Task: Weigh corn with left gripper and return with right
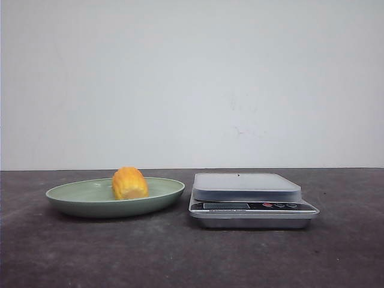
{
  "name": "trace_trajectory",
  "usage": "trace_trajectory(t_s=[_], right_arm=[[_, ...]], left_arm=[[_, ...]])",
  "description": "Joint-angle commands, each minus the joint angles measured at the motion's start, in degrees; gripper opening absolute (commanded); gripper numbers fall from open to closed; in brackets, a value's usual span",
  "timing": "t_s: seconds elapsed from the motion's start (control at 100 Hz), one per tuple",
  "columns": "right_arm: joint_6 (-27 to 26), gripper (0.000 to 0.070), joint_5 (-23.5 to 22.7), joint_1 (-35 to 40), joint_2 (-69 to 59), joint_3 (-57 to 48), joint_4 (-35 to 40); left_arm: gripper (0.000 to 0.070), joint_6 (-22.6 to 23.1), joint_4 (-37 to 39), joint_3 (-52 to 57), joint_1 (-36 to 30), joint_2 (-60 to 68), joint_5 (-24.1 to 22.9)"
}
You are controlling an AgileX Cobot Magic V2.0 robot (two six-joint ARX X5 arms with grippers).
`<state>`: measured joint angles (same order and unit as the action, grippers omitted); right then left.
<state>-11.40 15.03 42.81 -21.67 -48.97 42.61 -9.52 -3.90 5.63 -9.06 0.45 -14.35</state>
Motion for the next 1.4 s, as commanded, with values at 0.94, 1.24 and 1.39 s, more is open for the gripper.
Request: trace_trajectory(t_s=[0.94,1.24,1.39], right_arm=[[-0.55,0.001,0.02,0.55,0.09,-0.55,-0.57],[-0.55,0.001,0.02,0.55,0.11,-0.55,-0.59],[-0.55,0.001,0.02,0.55,0.09,-0.55,-0.59]], left_arm=[[0.0016,1.29,-6.82,-4.83,2.32,-0.26,10.91],[0.0016,1.29,-6.82,-4.83,2.32,-0.26,10.93],[0.0016,1.29,-6.82,-4.83,2.32,-0.26,10.93]])
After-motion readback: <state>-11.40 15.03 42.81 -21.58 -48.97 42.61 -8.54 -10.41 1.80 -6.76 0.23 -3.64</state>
